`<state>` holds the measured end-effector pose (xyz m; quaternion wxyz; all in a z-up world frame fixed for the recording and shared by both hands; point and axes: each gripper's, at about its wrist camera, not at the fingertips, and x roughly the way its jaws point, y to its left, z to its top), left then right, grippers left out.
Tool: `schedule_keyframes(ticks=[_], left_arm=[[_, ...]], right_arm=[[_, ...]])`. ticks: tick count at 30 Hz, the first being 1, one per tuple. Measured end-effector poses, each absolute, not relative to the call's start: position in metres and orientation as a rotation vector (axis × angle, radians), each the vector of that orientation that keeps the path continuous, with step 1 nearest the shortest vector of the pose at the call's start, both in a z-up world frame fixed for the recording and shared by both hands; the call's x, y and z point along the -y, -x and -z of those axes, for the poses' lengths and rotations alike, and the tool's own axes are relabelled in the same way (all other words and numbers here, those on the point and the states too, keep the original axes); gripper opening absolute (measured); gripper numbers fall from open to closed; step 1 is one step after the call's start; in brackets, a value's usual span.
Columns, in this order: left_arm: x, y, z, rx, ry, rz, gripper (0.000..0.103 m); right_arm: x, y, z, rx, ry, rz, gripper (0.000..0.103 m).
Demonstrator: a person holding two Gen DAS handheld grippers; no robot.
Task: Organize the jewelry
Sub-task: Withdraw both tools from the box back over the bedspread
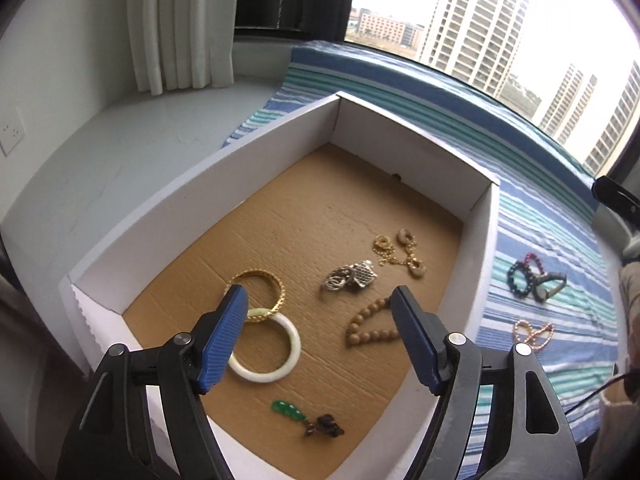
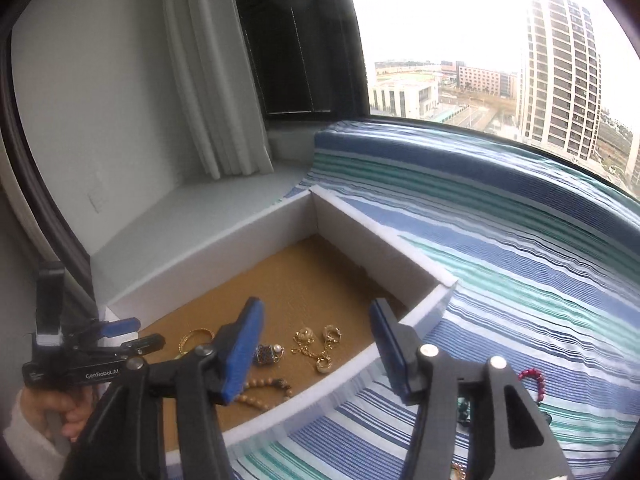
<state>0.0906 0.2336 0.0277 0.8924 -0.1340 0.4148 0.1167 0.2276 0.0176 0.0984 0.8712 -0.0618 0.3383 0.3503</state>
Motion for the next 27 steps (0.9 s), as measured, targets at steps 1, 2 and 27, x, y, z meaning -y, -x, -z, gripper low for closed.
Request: schedule_keyframes(ticks=[1, 2, 27], left_arm=[[-0.220, -0.086, -0.032, -0.848, 0.262, -0.215, 0.081], [-0.206, -0.080, -0.035, -0.840, 0.251, -0.185, 0.084], [0.024, -0.086, 0.117, -1.051, -0.057, 0.094, 0.090]], right_arm=[[-0.003, -0.218, -0.103, -0.685, 0.123, -0.730, 0.062], [0.013, -0.210, -0.106, -0.664, 0.120, -0.720, 0.063], [0.237, -0.096, 0.101, -0.915, 0.116, -0.094, 0.063]])
